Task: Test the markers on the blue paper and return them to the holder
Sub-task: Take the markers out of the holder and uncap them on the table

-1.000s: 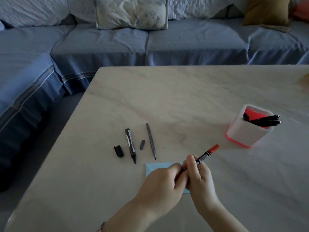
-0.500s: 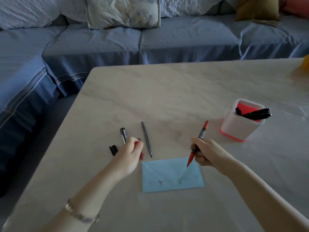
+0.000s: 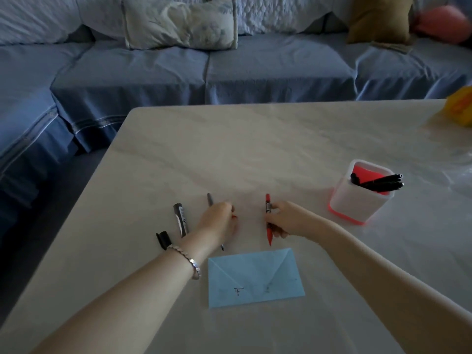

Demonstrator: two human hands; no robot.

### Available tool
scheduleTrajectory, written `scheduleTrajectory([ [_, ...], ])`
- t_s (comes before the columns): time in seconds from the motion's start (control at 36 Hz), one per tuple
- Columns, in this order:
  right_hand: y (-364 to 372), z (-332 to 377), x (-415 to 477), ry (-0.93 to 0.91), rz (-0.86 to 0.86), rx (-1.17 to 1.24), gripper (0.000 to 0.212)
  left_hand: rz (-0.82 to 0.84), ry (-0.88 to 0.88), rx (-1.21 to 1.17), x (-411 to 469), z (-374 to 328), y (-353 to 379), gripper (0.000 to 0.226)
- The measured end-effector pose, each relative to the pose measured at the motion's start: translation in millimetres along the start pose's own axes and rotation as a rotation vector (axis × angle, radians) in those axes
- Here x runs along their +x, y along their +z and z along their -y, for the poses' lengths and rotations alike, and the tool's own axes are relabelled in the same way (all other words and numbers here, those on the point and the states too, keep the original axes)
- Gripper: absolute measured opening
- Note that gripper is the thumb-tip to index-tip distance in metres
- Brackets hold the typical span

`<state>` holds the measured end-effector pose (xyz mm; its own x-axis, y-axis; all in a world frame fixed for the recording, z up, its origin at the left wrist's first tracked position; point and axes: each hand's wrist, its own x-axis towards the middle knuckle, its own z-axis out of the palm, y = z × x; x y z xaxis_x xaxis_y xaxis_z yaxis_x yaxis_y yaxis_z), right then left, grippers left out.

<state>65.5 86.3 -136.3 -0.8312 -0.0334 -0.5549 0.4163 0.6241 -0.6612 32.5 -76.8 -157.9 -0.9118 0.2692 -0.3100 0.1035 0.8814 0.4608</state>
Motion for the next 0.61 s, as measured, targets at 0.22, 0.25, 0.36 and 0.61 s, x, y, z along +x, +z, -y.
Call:
scheduleTrajectory([
  [0.22,38,10,31,-0.112,-0.252,-0.138,0.041,-0.075,0.065,0.095,-9,6,2,0.017],
  [0.25,41,10,30,-0.125,-0.262,-0.124,0.04,-0.083,0.059,0.098,-10,6,3,0.018],
  [0.36,48,4,22,-0.164,-0.312,-0.073,0.035,-0.103,0.03,0.089,-12,5,8,0.021],
  [0.61,-39,-10,-57,-0.441,-0.943,-0.124,0.022,-0.205,0.1,0.118,-13,7,18,0.025],
])
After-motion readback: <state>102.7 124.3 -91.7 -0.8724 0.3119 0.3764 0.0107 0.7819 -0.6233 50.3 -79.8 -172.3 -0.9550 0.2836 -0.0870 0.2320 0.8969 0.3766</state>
